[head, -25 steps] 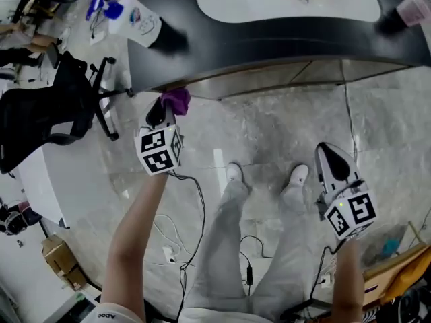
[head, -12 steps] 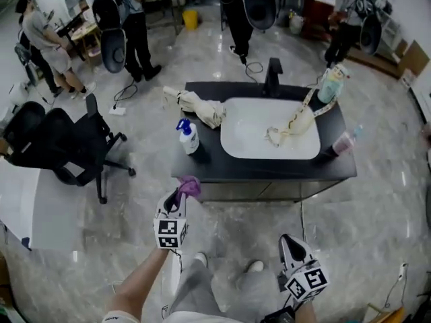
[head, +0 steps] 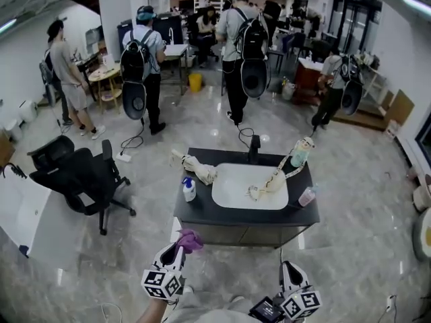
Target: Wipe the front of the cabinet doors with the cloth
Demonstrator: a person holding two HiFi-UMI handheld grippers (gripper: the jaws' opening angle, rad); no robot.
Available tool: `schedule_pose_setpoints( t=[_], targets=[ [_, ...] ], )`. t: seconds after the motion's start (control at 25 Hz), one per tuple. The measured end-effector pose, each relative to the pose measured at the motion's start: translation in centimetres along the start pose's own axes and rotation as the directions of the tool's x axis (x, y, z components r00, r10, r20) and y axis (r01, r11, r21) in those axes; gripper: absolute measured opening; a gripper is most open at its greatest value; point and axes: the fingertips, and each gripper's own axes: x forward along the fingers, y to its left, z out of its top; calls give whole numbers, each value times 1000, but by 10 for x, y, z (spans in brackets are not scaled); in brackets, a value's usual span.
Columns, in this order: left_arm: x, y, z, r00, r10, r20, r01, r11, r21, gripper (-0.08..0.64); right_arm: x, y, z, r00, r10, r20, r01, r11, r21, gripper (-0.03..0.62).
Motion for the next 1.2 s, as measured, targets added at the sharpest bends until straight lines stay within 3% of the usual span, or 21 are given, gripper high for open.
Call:
schedule_pose_setpoints(
  t=[0.08,0.24,0.4,0.52,0.68,0.92,1.04,1.2],
  targets=[
    [-16,-20,26,998,-13,57,17,998,-55,54,-10,1,23,999,24,40,-25,1000,14,28],
    [-35,-56,87,978,-52,202,65,996,-59,54,-18,11,69,986,121,113,-121,993,-8,28],
    [-68,-79,140,954,-26,299,56,994,-93,54,-19,42,99,960,245,133,-248,969,6,28],
    [-90,-92,145,958,-21,287,48,995,-88,54,-14,62,100,941,320,110,-323,947,7,28],
    [-106,-88,125,971,-7,237,32,994,-104,54,-5,81,95,931,356,85,-354,935,-29,28],
    [-116,-50,130,970,-66,235,95,989,-116,54,-4,124,91,957,273,103,-270,962,-38,28],
    [-131,-18,139,964,-124,235,155,981,-119,54,-8,152,76,986,158,58,-156,987,-49,28],
    [-150,35,127,962,-232,141,247,964,-97,54,-26,193,54,998,-7,67,7,1000,2,28]
  ],
)
